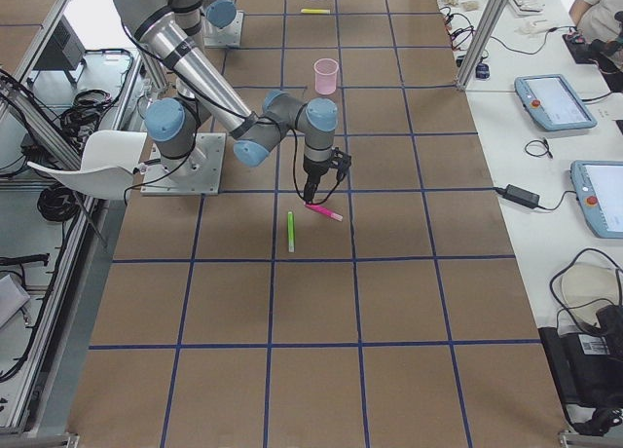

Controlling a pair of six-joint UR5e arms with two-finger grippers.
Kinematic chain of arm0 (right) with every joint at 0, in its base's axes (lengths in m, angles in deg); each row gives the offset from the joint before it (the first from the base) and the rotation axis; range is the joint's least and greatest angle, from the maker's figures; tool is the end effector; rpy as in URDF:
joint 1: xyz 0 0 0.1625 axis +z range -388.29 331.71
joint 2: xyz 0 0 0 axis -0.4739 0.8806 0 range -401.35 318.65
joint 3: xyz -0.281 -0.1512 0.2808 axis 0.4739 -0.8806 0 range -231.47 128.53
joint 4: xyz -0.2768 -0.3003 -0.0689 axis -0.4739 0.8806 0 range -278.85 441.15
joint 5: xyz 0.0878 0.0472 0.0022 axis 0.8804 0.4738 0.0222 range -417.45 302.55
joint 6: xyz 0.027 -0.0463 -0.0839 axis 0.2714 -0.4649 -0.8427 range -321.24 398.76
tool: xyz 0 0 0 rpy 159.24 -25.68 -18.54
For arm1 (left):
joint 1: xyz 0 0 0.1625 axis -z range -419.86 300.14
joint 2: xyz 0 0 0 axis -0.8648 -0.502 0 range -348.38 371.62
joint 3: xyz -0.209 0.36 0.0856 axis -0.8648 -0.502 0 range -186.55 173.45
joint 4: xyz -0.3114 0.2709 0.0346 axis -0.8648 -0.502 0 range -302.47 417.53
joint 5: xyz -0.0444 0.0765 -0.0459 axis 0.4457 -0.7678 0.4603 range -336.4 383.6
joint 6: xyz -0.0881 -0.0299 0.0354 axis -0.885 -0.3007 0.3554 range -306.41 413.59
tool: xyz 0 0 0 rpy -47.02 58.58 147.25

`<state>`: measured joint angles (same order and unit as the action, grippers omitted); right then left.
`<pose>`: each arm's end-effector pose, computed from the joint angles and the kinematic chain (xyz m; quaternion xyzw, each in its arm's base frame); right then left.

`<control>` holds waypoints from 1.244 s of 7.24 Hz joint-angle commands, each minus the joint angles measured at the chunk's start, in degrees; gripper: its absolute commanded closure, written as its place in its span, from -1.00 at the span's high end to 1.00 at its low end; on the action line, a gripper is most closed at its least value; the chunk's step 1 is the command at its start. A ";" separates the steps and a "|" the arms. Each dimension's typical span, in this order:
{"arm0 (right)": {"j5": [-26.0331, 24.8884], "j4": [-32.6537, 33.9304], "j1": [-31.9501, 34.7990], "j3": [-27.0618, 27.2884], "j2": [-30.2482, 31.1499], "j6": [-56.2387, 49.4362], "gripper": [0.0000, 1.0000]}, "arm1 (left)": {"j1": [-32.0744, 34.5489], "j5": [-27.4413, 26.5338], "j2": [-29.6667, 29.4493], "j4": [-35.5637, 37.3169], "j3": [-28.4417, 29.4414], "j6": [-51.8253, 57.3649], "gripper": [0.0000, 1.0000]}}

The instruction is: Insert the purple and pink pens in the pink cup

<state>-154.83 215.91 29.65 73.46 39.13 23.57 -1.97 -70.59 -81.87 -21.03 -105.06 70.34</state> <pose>-0.1370 -0.4457 0.2089 -0.1466 -0.9871 -0.0233 0.0601 0.1633 -0.4974 0.4050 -0.1333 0.9904 0.0195 0.0312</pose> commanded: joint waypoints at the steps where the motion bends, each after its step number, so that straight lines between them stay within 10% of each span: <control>1: 0.52 0.41 -0.72 0.05 -1.37 -0.28 0.94 | -4.62 0.41 -2.47 8.38 -4.66 3.89 1.00; 9: 0.17 1.03 -1.86 0.05 -4.01 -0.37 0.38 | -5.16 1.29 -16.44 26.60 -9.34 6.28 1.00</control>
<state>-154.56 216.97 27.83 73.55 35.16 23.18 -6.93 -69.36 -96.43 3.23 -114.02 76.67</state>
